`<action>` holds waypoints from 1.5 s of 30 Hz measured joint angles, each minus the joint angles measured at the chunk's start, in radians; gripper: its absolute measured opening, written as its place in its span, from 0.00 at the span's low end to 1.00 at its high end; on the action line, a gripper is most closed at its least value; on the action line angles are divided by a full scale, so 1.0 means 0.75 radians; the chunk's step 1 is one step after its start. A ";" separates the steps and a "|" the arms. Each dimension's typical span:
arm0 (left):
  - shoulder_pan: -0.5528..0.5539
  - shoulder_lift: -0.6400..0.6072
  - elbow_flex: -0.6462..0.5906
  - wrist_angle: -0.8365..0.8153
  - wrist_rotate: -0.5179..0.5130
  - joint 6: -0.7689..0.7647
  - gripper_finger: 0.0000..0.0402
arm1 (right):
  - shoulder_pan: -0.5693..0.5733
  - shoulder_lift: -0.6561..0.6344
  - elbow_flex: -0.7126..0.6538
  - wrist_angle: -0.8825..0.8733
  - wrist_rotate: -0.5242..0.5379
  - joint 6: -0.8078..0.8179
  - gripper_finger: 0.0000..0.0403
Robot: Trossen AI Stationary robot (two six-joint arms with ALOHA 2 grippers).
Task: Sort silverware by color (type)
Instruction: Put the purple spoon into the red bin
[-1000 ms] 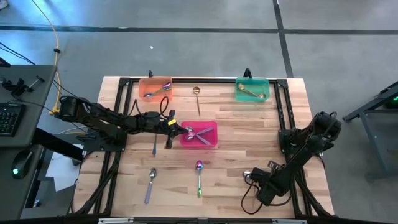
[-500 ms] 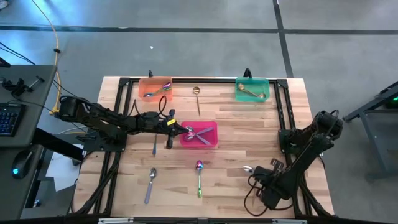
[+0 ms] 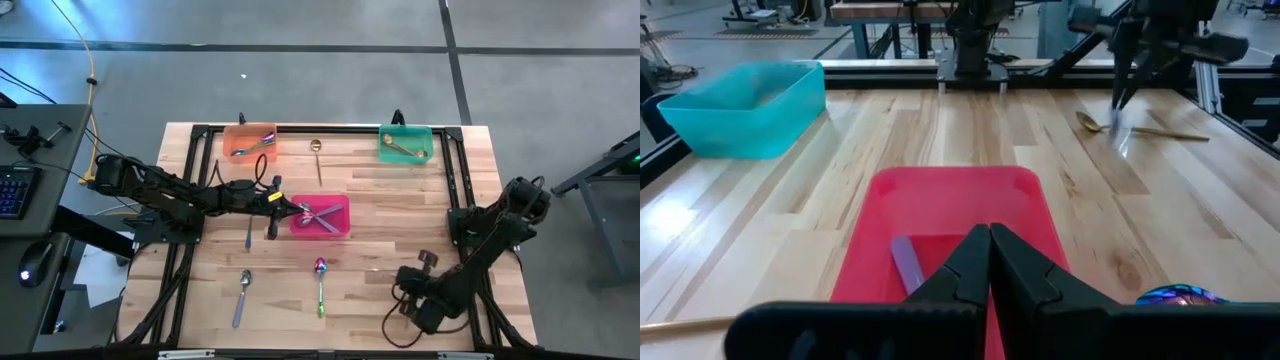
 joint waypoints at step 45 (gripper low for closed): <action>-0.005 0.001 0.000 -0.034 0.001 -0.056 0.00 | -0.309 -0.116 -0.219 0.383 -0.269 -0.283 0.09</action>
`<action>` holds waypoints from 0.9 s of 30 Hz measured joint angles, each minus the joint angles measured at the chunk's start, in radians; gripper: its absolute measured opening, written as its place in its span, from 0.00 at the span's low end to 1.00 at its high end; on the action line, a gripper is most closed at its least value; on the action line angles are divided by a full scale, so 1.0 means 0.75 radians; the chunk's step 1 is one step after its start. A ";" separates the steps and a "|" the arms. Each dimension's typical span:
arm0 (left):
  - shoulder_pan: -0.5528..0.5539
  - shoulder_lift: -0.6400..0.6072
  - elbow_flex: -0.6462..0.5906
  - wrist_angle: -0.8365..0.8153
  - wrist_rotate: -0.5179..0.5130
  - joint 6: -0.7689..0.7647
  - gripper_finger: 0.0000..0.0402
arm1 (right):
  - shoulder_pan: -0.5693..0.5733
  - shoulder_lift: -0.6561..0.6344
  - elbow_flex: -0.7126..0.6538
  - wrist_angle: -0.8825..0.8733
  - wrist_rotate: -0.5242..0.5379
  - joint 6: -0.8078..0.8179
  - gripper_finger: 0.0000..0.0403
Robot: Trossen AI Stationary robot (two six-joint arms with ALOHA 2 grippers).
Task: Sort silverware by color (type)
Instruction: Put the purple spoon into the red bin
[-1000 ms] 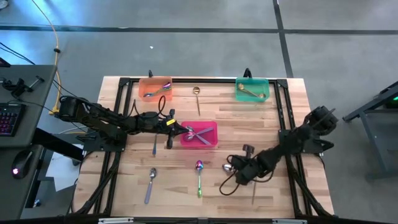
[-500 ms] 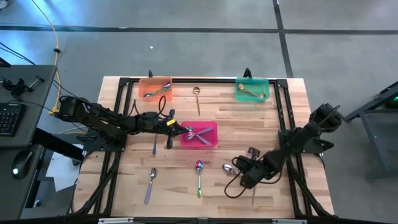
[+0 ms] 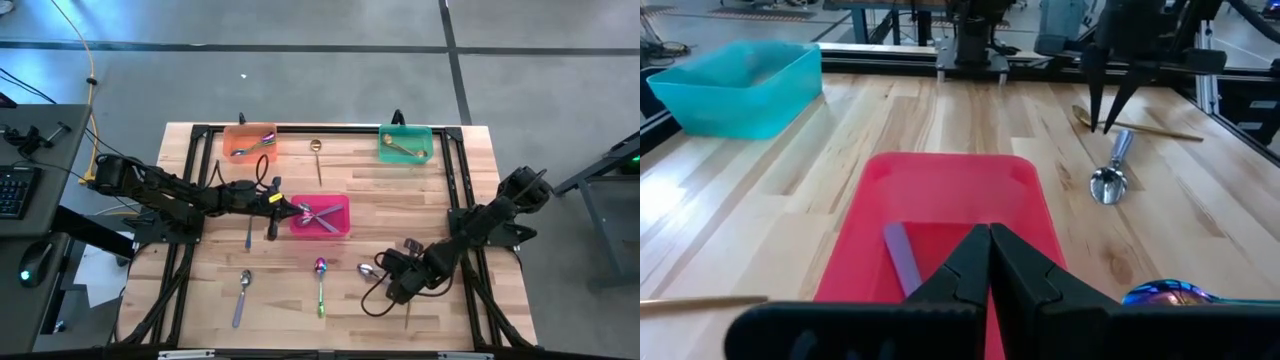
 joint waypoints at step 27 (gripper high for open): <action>-0.046 0.000 0.000 -0.002 -0.024 0.023 0.00 | -0.074 0.187 0.002 0.279 0.100 0.051 0.32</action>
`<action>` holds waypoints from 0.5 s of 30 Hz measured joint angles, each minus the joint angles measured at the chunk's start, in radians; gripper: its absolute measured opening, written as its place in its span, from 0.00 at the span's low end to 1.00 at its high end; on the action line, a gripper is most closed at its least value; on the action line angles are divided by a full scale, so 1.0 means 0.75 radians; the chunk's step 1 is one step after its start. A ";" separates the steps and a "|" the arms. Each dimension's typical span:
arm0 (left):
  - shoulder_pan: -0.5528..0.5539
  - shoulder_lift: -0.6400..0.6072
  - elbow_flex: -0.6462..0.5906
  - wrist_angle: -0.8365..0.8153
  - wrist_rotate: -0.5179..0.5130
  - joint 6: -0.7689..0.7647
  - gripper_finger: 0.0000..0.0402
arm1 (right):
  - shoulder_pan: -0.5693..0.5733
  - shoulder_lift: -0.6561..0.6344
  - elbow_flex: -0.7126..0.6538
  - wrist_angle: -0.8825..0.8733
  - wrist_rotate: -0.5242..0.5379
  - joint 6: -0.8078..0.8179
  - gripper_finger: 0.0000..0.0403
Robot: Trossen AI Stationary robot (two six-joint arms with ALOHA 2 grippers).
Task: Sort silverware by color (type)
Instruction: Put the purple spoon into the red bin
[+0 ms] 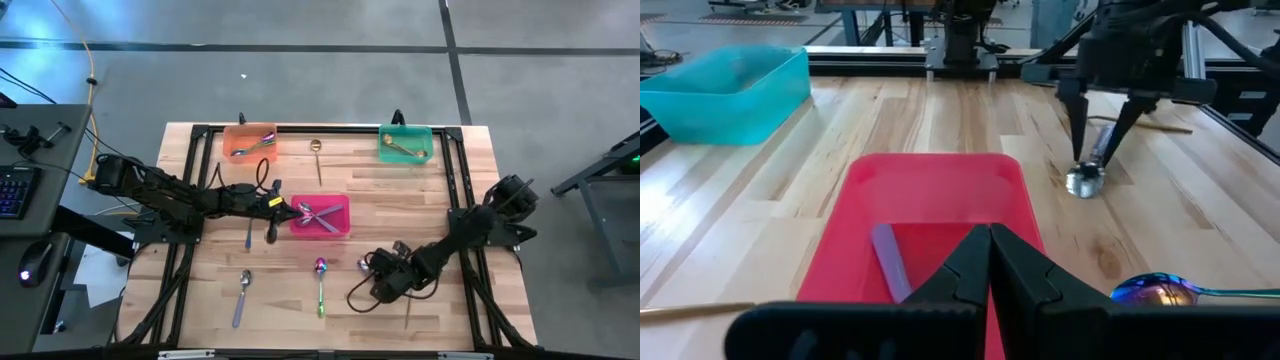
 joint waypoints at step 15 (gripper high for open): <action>-0.137 0.000 -0.001 0.001 -0.191 0.002 0.00 | 0.004 0.046 -0.001 0.141 0.135 -0.189 0.02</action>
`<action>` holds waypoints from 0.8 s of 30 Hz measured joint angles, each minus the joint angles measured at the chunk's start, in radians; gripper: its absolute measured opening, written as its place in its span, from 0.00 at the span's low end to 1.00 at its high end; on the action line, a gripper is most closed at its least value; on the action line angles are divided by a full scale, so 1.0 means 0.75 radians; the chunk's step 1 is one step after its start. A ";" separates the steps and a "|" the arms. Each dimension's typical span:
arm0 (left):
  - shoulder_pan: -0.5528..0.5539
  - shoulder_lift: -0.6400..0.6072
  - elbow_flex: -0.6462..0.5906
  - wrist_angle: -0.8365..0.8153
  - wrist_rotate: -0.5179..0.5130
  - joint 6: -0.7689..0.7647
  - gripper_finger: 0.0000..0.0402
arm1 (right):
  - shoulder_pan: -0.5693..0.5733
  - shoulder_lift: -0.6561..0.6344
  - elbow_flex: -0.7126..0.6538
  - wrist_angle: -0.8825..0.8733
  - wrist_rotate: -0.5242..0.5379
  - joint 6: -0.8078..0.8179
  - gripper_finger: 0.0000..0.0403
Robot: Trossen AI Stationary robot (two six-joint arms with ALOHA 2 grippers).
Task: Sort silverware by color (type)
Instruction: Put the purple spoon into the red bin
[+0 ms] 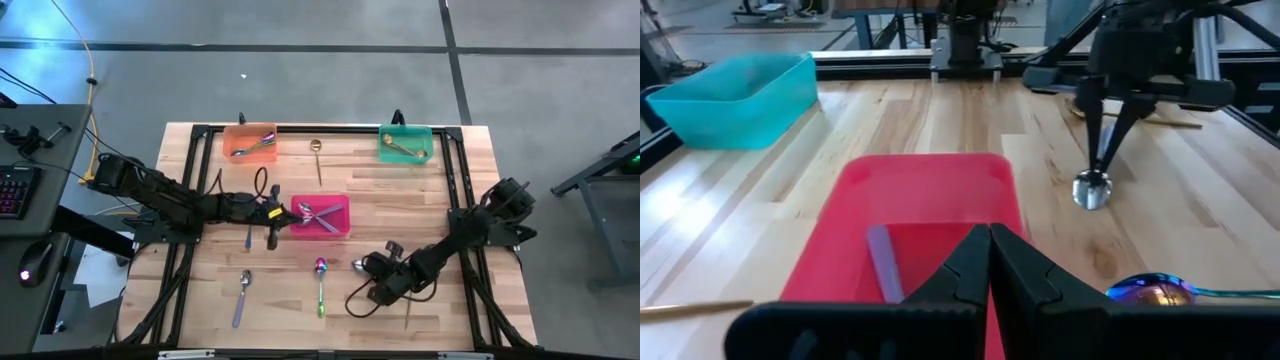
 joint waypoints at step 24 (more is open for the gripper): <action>-0.236 0.001 -0.194 0.402 -0.184 -0.085 0.00 | -0.170 -0.002 -0.002 0.756 0.408 -0.681 0.00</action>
